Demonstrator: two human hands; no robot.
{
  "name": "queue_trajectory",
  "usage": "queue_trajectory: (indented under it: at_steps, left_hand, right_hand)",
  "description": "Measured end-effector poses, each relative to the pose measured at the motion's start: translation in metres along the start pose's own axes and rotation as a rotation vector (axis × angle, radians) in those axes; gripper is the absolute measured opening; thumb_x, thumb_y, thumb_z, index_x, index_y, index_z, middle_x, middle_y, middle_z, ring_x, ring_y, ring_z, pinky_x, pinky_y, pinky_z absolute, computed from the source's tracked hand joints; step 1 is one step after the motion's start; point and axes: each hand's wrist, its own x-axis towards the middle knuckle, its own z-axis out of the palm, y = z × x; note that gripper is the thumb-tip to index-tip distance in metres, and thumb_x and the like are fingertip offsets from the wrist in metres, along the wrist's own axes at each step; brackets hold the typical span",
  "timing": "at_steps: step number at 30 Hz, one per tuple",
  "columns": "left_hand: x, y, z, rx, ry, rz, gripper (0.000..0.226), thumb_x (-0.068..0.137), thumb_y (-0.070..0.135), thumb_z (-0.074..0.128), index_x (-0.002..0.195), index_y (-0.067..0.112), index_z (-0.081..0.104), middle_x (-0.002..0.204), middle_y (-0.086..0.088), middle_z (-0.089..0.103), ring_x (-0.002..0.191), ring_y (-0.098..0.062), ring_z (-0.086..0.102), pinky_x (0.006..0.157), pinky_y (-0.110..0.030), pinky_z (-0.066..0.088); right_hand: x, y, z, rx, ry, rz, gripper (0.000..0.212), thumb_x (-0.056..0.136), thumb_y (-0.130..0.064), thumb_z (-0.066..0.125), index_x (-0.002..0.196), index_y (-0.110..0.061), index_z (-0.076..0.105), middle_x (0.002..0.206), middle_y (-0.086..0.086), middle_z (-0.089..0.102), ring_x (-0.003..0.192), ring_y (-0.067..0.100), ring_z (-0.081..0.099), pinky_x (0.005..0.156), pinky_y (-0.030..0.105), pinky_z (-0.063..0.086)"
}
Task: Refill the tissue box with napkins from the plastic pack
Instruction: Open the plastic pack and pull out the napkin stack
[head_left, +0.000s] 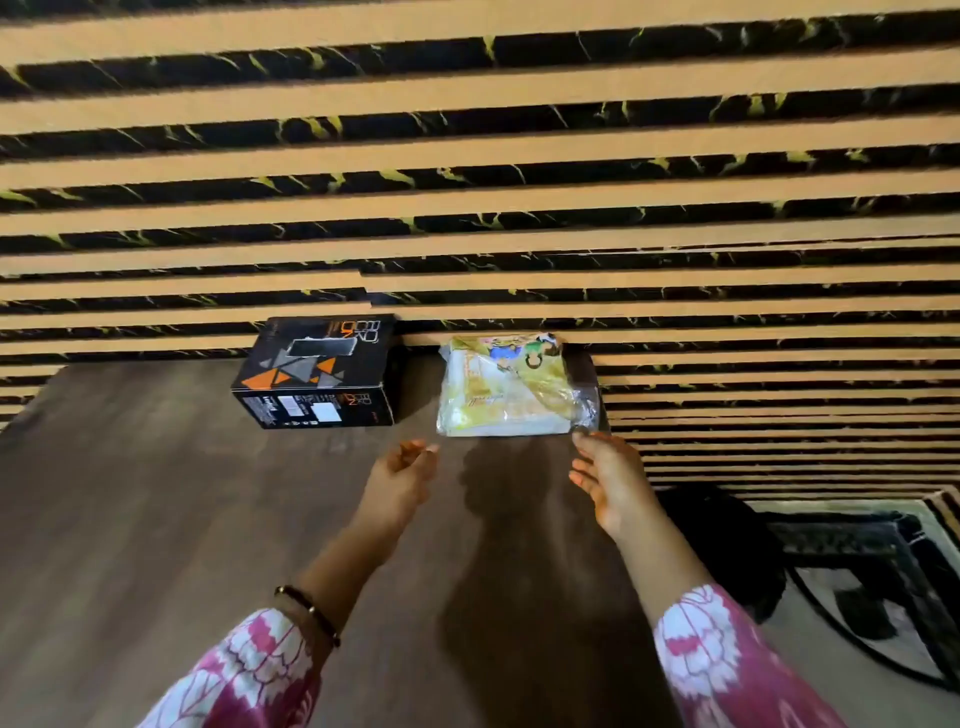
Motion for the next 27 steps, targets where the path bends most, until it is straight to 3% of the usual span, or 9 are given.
queue_trajectory:
  at_steps: [3,4,7,11,14,19,22,25,27]
  left_hand:
    - [0.034,0.003,0.02,-0.035,0.026,-0.051,0.004,0.095,0.017,0.05,0.098,0.016,0.052,0.085,-0.006,0.051,0.076,-0.014,0.049,0.064,-0.022,0.045]
    - [0.043,0.004,0.025,-0.029,0.053,-0.069,0.01,0.094,0.016,0.051,0.104,0.018,0.053,0.089,-0.008,0.052,0.079,-0.016,0.051,0.066,-0.025,0.044]
    - [0.072,0.002,0.035,0.006,0.122,-0.083,0.047,0.092,0.016,0.054,0.136,0.014,0.039,0.12,-0.015,0.055,0.104,-0.032,0.056,0.079,-0.035,0.043]
    - [0.093,0.0,0.042,0.039,0.116,-0.03,0.027,0.092,0.01,0.053,0.117,0.019,0.053,0.123,-0.015,0.058,0.099,-0.03,0.059,0.073,-0.037,0.051]
    - [0.098,-0.006,0.045,0.065,0.108,-0.046,0.04,0.092,0.014,0.055,0.131,0.015,0.05,0.125,-0.011,0.058,0.107,-0.028,0.059,0.081,-0.035,0.049]
    - [0.086,-0.02,0.036,0.093,0.084,-0.034,0.038,0.092,0.015,0.053,0.13,0.014,0.049,0.123,-0.015,0.06,0.092,-0.02,0.059,0.064,-0.024,0.048]
    - [0.065,-0.025,0.028,0.114,0.088,-0.074,0.04,0.093,0.019,0.053,0.133,0.015,0.046,0.121,-0.01,0.057,0.092,-0.016,0.057,0.065,-0.022,0.046]
    - [0.033,-0.03,0.01,0.16,0.052,-0.034,0.029,0.094,0.019,0.052,0.123,0.019,0.051,0.112,-0.006,0.057,0.079,-0.005,0.053,0.06,-0.02,0.042]
    - [0.013,-0.035,-0.006,0.186,0.008,-0.016,0.025,0.094,0.02,0.051,0.119,0.02,0.052,0.108,-0.003,0.058,0.079,-0.002,0.053,0.061,-0.02,0.042]
  right_hand:
    - [0.033,-0.008,0.008,-0.006,0.029,-0.05,0.014,0.086,-0.006,0.056,0.081,-0.02,0.054,0.083,-0.001,0.059,0.071,0.01,0.053,0.068,0.027,0.044]
    - [0.042,-0.009,0.011,-0.033,0.055,-0.067,0.013,0.085,-0.006,0.057,0.085,-0.019,0.056,0.084,0.0,0.061,0.072,0.011,0.055,0.063,0.027,0.044]
    - [0.068,-0.003,0.019,-0.127,0.086,-0.137,0.033,0.077,-0.01,0.063,0.109,-0.014,0.059,0.106,0.011,0.066,0.091,0.024,0.064,0.08,0.037,0.054]
    - [0.087,0.008,0.021,-0.164,0.062,-0.142,0.043,0.076,-0.012,0.062,0.119,-0.019,0.058,0.115,0.007,0.065,0.103,0.023,0.063,0.093,0.046,0.052]
    - [0.089,0.014,0.021,-0.181,0.06,-0.139,0.047,0.079,-0.011,0.062,0.125,-0.019,0.055,0.121,0.005,0.064,0.109,0.021,0.06,0.097,0.045,0.049]
    - [0.073,0.028,0.014,-0.167,0.035,-0.095,0.055,0.084,-0.009,0.059,0.136,-0.015,0.043,0.131,0.007,0.058,0.116,0.021,0.056,0.101,0.04,0.045]
    - [0.046,0.038,0.008,-0.166,0.001,-0.071,0.053,0.087,-0.009,0.057,0.137,-0.017,0.042,0.13,0.004,0.058,0.115,0.019,0.056,0.089,0.03,0.046]
    - [0.006,0.051,0.003,-0.156,-0.012,-0.083,0.048,0.088,-0.006,0.056,0.133,-0.015,0.045,0.124,0.002,0.059,0.106,0.014,0.057,0.072,0.017,0.041]
    - [-0.021,0.062,0.003,-0.148,-0.019,-0.065,0.046,0.088,-0.006,0.056,0.133,-0.014,0.046,0.12,0.0,0.059,0.102,0.01,0.055,0.071,0.015,0.04]
